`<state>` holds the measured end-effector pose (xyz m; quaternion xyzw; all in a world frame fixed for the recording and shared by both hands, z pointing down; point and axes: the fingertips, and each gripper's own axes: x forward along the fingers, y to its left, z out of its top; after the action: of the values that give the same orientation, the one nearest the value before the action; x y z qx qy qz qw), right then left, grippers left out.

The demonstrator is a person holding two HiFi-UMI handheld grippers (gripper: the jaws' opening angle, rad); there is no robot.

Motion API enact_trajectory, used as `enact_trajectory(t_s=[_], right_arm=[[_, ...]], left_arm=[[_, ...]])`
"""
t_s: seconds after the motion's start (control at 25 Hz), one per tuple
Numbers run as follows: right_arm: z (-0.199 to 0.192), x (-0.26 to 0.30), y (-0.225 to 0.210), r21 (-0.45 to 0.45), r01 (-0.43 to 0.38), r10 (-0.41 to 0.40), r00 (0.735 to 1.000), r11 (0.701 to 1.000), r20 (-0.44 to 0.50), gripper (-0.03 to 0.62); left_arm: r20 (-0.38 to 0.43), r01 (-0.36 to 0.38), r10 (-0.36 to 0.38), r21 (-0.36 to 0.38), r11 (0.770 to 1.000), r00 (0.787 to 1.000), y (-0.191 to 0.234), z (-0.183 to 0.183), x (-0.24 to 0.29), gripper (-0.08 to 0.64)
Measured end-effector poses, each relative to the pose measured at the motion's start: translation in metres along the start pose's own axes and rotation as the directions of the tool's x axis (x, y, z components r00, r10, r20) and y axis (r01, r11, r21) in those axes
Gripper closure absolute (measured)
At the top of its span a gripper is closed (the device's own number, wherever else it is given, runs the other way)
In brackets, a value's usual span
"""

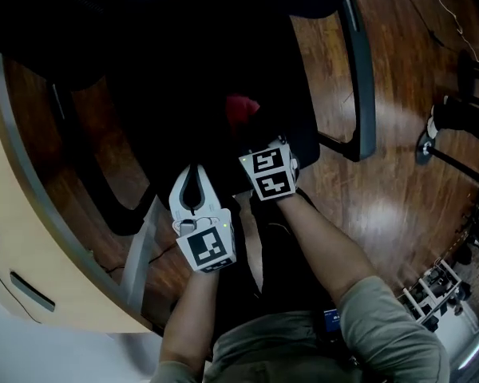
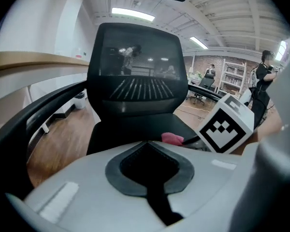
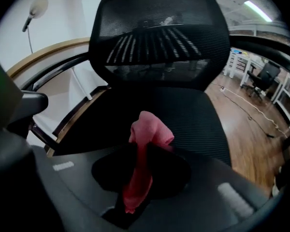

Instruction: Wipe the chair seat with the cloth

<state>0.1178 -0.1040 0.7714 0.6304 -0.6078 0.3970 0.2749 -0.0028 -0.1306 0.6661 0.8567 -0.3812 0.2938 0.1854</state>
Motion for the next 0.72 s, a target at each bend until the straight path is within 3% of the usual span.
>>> enact_trajectory(t_s=[0.12, 0.32, 0.48, 0.72], right_arm=[[-0.017, -0.019, -0.063, 0.096, 0.124, -0.123, 0.992, 0.988, -0.01, 0.526], [-0.05, -0.047, -0.132, 0.242, 0.291, -0.284, 0.957, 0.926, -0.062, 0.526], [-0.069, -0.055, -0.148, 0.296, 0.322, -0.308, 0.947, 0.899, -0.094, 0.526], [-0.075, -0.053, -0.15, 0.333, 0.321, -0.313, 0.946, 0.887, -0.081, 0.526]], left_arm=[[0.031, 0.016, -0.017, 0.022, 1.0, 0.999, -0.029, 0.015, 0.016, 0.555], [0.011, 0.053, -0.054, 0.058, 0.997, 0.998, -0.084, 0.012, 0.025, 0.555], [-0.021, 0.075, -0.074, 0.056, 0.996, 0.997, -0.122, 0.002, 0.024, 0.555], [-0.058, 0.098, -0.096, 0.036, 0.995, 0.994, -0.146, -0.022, 0.019, 0.555]])
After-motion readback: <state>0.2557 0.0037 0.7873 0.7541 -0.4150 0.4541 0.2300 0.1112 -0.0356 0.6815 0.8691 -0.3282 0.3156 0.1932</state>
